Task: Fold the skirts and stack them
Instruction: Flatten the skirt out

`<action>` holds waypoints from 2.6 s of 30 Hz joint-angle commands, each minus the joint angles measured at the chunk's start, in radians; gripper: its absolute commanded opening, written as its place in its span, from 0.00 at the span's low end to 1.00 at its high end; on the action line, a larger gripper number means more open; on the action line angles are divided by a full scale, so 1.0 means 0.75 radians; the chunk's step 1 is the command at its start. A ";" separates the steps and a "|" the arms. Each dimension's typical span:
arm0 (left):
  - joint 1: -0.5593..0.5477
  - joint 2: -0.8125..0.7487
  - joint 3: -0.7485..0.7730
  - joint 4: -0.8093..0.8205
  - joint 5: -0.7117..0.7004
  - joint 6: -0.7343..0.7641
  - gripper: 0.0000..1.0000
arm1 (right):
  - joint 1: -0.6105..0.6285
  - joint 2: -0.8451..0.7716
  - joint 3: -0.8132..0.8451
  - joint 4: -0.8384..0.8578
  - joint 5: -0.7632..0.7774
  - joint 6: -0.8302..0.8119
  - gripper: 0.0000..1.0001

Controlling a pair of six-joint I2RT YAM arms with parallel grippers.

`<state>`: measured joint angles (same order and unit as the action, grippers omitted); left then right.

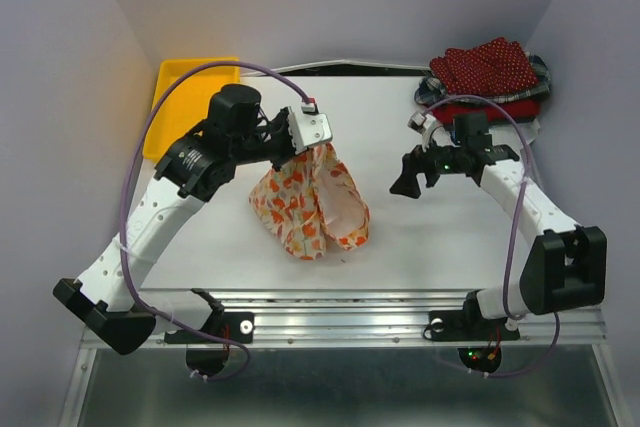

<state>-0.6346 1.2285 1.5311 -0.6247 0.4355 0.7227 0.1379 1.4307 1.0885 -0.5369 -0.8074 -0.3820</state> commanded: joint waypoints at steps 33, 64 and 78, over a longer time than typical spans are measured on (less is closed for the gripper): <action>0.175 -0.118 -0.069 0.152 -0.094 -0.135 0.00 | -0.056 -0.067 0.291 0.197 0.757 0.422 0.01; 0.486 0.222 -0.222 0.203 0.284 -0.358 0.25 | -0.078 0.598 1.287 -0.432 1.177 0.430 0.51; 0.687 0.458 0.045 -0.012 0.295 -0.218 0.99 | -0.078 0.322 0.763 -0.487 0.845 0.032 0.98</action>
<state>-0.0288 1.8317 1.6623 -0.5911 0.6567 0.4564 0.0700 1.8206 1.8458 -0.9005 -0.0986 -0.1997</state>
